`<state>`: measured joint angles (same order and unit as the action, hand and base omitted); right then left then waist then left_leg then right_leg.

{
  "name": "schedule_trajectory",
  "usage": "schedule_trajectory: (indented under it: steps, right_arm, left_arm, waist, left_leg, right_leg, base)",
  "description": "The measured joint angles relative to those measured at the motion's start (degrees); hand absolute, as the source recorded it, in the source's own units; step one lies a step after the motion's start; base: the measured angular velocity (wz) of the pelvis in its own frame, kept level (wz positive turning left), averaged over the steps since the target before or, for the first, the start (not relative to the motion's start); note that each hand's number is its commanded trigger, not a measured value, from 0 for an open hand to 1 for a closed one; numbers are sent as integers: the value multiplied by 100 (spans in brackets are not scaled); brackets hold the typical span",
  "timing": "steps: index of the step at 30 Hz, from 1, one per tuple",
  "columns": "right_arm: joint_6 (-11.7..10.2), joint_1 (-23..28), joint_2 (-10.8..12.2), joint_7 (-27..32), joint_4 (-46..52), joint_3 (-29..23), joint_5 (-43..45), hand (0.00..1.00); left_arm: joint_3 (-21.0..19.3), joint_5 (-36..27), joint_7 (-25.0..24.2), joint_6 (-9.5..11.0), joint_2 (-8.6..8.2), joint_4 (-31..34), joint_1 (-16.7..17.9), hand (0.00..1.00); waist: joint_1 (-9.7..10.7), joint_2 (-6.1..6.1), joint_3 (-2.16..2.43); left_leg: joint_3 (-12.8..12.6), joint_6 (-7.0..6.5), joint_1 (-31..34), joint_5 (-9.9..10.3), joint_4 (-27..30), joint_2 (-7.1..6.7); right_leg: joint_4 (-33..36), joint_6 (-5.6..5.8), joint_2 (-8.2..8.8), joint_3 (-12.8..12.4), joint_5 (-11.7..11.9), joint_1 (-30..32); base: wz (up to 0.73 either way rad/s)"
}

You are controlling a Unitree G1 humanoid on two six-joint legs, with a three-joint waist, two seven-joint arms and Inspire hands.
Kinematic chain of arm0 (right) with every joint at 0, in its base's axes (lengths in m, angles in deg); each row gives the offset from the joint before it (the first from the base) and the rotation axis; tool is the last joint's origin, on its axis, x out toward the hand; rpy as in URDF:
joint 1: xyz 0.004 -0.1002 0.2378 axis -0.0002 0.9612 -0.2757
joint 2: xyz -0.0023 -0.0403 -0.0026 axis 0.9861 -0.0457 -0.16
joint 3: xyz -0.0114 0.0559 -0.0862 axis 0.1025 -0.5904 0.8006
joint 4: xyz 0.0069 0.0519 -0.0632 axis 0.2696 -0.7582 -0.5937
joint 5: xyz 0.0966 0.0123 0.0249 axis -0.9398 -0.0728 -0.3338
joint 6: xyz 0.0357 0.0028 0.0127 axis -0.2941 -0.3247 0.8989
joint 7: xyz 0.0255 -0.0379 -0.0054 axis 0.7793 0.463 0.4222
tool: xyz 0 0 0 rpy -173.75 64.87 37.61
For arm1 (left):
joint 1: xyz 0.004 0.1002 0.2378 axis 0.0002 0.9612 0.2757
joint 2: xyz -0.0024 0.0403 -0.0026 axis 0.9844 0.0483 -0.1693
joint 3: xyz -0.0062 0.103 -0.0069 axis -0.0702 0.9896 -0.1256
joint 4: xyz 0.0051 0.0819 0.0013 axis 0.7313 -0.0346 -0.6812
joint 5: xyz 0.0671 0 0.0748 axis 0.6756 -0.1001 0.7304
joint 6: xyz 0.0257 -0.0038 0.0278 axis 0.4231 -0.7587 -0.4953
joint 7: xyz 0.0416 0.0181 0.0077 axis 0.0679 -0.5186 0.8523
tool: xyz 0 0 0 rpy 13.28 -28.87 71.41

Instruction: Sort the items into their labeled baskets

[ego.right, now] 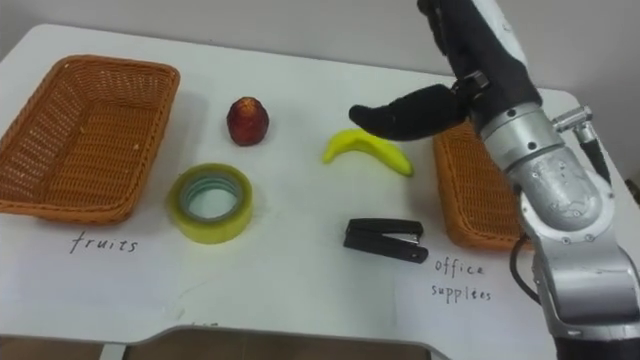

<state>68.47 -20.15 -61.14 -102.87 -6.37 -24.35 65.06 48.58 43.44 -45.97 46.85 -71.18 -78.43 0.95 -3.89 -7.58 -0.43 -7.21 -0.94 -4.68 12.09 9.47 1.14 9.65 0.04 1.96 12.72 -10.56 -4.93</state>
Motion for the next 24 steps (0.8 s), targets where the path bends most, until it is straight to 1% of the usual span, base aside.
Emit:
schedule_trajectory:
  steps: [4, 6, 9, 10, 13, 15, 17, 21, 24]
  right_arm:
    - [44, -1, -2, -414, -12, 0, 172, 0]
    - [63, 0, -26, -689, -41, 1, 177, 0]
    - [174, 12, -63, -975, -46, 4, 192, 0]
    - [179, 30, -66, -1029, -48, 5, 203, 0]
    - [264, 72, -75, -1248, -53, 161, 381, 0]
    - [381, 79, -85, -1450, -100, 314, 390, 0]
    - [418, 79, -86, -1598, -152, 418, 416, 0]
    - [428, 80, -87, -1907, -226, 452, 463, 0]
    - [428, 80, -88, -2004, -246, 453, 504, 0]
  left_arm:
    - [2, -3, -111, -19, 18, 5, -36, 0]
    - [1, -2, -191, -90, 33, 69, -73, 0]
    - [3, -6, -256, -126, 50, 70, -159, 0]
    - [3, -7, -280, -128, 55, 71, -168, 0]
    - [18, -24, -346, -202, 106, 81, -173, 0]
    - [59, -26, -346, -225, 115, 93, -217, 0]
    - [138, -23, -342, -225, 134, 93, -256, 0]
    - [142, -28, -327, -224, 134, 93, -286, 0]
    - [152, -62, -321, -224, 134, 93, -288, 0]
  waist:
    - [-42, -2, 1]
    - [-74, -8, 0]
    - [-114, -22, 1]
    - [-119, -29, 4]
    - [-111, -47, 14]
    - [-107, -47, 12]
    - [-117, -34, 3]
    - [-116, -24, -5]
    - [-117, -27, -2]
  left_leg:
    - [15, 0, 8, 0, -1, 1]
    - [16, 0, 10, 0, -2, 1]
    - [17, 0, 9, 0, -2, 1]
    - [18, 0, 9, 0, -2, 0]
    - [31, 0, 10, 0, 2, -2]
    - [42, 0, 18, 0, 5, -5]
    - [44, 0, 17, 0, 4, -5]
    - [55, 0, 40, 0, -1, -4]
    - [58, 0, 53, 0, -3, -5]
  right_leg:
    - [6, 0, -2, 5, 0, 0]
    - [6, -1, -3, 1, 0, 6]
    - [6, -1, -3, 1, 1, 4]
    - [6, -1, -3, 0, 1, 4]
    - [4, -1, -1, 1, 1, -2]
    - [3, 0, 2, 5, 1, -4]
    - [4, 0, 1, 0, 1, -6]
    - [5, 0, -3, 5, 1, -6]
    - [4, 0, -3, 8, 1, 4]
  base:
    - [0]
    - [0]
    - [0]
    - [0]
    - [0]
    - [0]
    - [0]
    - [0]
    - [0]
